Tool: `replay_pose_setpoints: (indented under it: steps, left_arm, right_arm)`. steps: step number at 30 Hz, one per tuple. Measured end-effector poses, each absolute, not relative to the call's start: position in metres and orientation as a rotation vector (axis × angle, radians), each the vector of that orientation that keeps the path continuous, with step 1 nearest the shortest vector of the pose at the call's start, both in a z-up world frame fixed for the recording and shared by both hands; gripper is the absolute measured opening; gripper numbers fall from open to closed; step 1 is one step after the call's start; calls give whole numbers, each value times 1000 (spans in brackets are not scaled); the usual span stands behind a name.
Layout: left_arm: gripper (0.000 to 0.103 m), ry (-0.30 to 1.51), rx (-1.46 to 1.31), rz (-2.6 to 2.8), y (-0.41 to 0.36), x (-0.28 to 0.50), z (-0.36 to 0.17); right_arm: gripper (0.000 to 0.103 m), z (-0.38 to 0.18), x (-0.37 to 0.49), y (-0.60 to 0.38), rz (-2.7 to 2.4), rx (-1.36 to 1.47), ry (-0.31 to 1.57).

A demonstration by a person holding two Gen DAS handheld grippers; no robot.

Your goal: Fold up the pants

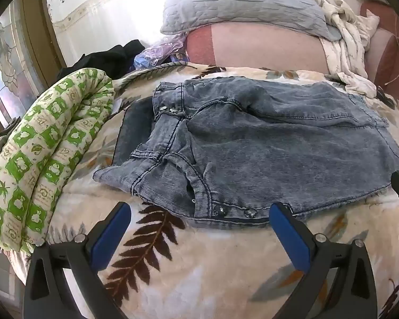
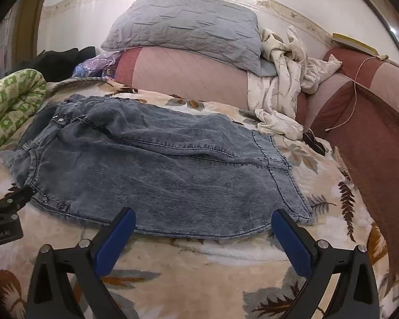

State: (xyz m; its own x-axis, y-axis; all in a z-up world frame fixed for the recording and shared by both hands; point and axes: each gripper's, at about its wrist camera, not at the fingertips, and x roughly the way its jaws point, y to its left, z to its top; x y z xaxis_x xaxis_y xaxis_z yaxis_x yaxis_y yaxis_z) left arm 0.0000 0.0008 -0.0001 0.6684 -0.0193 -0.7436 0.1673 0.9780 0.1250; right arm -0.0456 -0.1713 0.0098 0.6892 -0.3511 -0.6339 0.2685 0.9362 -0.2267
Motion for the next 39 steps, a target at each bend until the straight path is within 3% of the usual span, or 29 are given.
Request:
replay_pose_setpoints:
  steps: [39]
  left_arm:
    - [103, 805, 262, -187, -14, -8, -1]
  right_arm:
    - [103, 13, -45, -193, -402, -69, 725]
